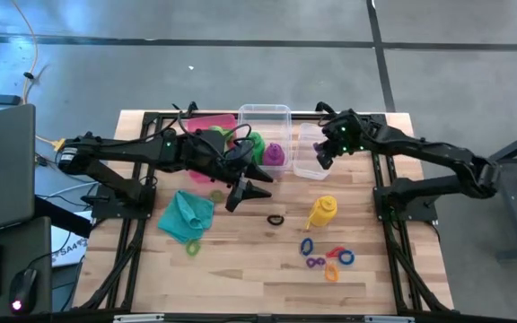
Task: Pick & Place Sports Items
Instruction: Put the left purple spring keychain into the right transparent bin, then put the right blue spring keychain into the right transparent bin
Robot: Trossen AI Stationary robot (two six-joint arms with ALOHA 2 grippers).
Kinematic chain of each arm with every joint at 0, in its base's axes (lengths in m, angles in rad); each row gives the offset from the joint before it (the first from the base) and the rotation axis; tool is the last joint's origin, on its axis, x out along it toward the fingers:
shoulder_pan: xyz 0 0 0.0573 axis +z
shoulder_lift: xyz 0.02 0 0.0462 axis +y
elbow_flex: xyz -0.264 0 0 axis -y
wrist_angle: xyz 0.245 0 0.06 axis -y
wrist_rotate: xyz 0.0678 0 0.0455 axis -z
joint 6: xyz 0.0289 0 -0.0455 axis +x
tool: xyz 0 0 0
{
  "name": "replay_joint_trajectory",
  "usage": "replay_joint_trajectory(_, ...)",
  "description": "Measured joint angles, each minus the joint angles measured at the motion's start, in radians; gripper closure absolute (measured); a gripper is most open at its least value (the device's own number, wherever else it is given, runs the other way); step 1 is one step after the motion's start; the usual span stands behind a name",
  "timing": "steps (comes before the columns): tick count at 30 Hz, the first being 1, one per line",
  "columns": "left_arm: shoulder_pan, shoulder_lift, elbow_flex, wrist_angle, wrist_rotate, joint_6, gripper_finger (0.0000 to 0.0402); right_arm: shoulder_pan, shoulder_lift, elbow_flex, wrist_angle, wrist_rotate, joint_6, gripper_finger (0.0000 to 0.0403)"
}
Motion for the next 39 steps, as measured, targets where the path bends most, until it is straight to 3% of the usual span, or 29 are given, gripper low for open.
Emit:
replay_joint_trajectory(10,0.000,0.000,0.000,0.000,0.000,-0.016,0.0186,-0.048,0.077,0.000,0.000,0.008,-0.029,0.0377)
replay_joint_trajectory(25,-0.009,0.000,0.000,0.000,0.000,-0.015,0.0186,-0.047,0.070,0.000,0.000,0.032,0.005,0.0299)
replay_joint_trajectory(32,-0.010,0.000,0.000,0.001,0.000,-0.014,0.0186,-0.047,-0.041,0.020,0.000,-0.023,0.103,0.0276)
replay_joint_trajectory(39,-0.010,0.000,0.000,0.001,0.000,-0.014,0.0186,-0.047,-0.231,0.021,-0.003,-0.180,0.137,0.0268)
